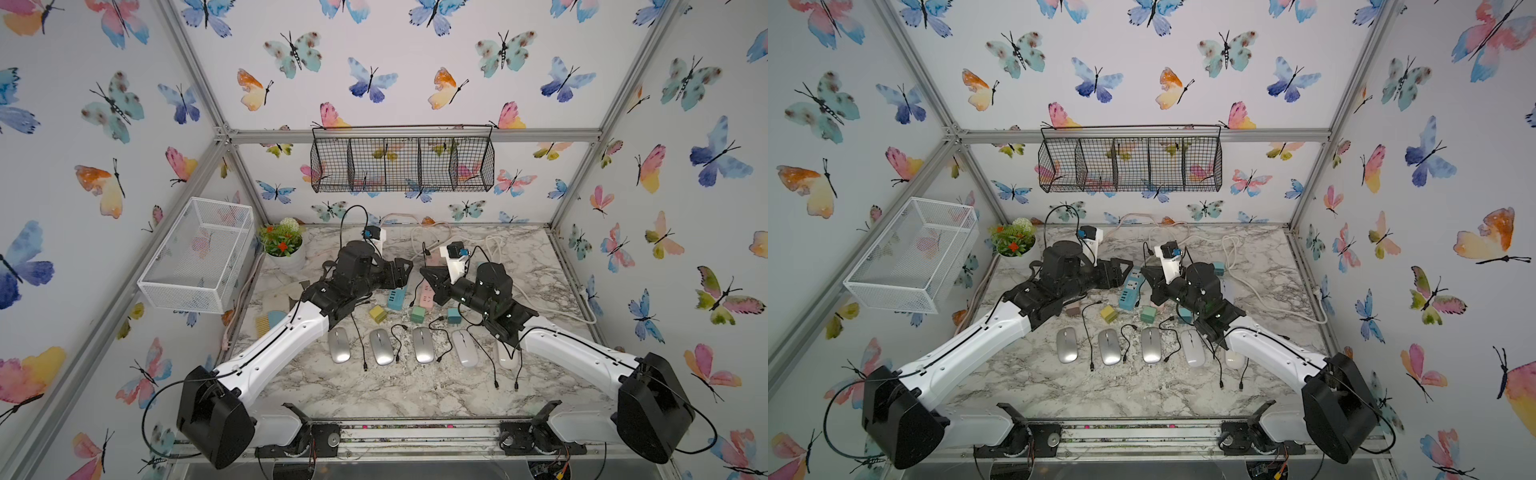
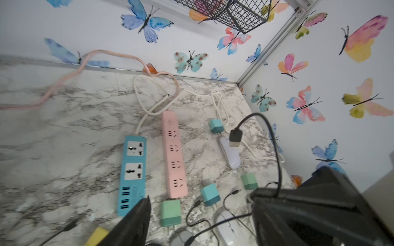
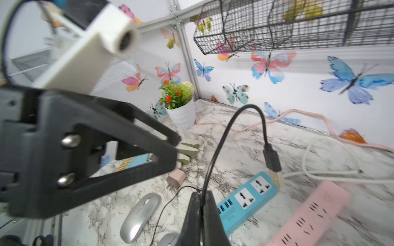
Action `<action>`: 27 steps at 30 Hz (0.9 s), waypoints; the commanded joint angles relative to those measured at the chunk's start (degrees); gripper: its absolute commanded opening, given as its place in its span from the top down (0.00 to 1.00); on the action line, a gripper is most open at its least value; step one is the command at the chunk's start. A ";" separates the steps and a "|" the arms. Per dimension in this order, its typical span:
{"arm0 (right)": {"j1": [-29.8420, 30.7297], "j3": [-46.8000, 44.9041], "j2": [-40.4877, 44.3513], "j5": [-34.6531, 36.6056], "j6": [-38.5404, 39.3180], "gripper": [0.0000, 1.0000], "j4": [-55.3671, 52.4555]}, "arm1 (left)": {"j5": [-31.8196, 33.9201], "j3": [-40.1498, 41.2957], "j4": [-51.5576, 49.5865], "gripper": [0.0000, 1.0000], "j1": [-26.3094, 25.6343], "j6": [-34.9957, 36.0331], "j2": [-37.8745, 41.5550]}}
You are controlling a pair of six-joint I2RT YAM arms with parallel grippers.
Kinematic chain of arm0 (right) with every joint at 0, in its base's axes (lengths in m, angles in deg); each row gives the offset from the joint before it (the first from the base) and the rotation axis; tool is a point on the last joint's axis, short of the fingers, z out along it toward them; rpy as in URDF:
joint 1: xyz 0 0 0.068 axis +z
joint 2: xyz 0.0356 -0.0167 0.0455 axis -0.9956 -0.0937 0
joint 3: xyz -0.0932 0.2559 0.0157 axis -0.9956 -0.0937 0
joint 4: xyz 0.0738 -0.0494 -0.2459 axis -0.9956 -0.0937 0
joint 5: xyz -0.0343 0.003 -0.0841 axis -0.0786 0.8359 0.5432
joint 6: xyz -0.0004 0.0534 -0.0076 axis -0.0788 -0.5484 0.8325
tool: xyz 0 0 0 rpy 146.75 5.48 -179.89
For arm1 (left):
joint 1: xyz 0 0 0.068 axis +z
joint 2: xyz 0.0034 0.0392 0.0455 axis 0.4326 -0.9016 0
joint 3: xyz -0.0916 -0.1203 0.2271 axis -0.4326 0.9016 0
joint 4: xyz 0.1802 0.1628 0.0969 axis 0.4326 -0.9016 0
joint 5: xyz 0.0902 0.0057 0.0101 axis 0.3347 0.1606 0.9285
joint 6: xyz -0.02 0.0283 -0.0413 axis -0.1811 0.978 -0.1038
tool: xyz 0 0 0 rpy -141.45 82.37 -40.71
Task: Unplug the wireless mouse
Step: Place the power cord at the center of the board.
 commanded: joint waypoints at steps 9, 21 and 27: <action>-6.13 23.53 -12.99 16.69 9.13 0.99 -43.80 | 10.39 13.05 -3.37 0.02 2.98 1.33 13.43; -10.60 40.41 -31.36 29.61 12.60 0.99 -58.65 | -9.64 22.09 1.79 0.02 23.18 -3.55 23.85; -13.19 47.63 -40.31 29.99 13.15 0.99 -63.63 | -9.70 22.53 0.05 0.02 25.02 -2.94 26.54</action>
